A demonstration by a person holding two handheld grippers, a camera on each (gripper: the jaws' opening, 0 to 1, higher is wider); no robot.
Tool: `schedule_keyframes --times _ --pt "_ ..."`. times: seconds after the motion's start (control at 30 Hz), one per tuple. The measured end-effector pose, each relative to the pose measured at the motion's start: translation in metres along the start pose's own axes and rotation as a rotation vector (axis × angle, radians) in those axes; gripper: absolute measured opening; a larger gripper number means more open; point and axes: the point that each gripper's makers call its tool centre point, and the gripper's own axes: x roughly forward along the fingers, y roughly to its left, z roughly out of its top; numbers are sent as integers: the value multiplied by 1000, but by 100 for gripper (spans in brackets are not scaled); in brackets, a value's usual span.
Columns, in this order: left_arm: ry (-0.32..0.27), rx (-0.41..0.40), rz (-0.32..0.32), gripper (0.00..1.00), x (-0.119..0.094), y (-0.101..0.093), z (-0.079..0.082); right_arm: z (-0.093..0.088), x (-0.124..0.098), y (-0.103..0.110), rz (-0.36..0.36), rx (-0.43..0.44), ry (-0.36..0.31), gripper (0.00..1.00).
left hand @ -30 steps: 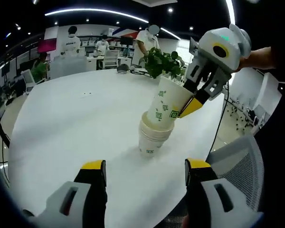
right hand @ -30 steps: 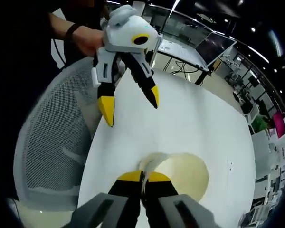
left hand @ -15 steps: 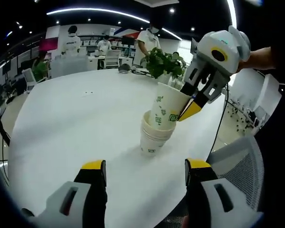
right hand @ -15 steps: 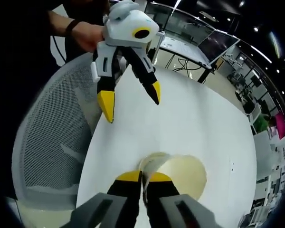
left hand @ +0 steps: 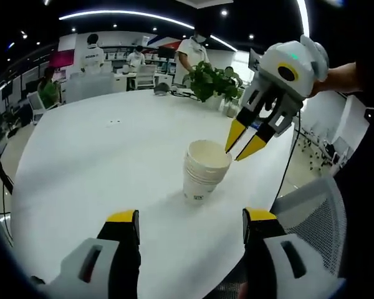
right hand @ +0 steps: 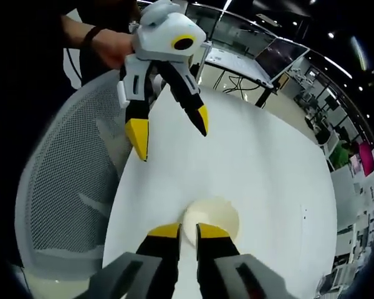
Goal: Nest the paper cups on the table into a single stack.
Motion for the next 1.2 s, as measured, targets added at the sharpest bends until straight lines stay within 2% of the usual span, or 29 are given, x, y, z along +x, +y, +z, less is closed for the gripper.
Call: schedule_keyframes --times 0.07,0.17,0.3,0.4,0.53,0.7,1.0,1.2 --pt "11 18 -6 65 3 0 1 0 -2 -1 -14 65 -41 14" --pt "25 45 -16 65 8 1 3 -9 -6 -9 -60 113 -53 28" --pt "41 89 -37 65 15 1 11 -21 -12 -19 -117 189 -80 36" --pt "69 145 -52 66 23 1 16 -32 -10 -20 -119 240 -77 42" --pt "93 213 -84 66 34 -1 24 -40 -2 -21 -128 288 -94 45" --pt "112 231 -121 67 49 -7 30 -45 10 -21 -124 301 -93 48" --pt "168 298 -164 66 71 -13 25 -48 25 -21 -102 308 -93 51" --pt "178 311 -192 66 83 -19 27 -46 30 -21 -95 305 -94 51"
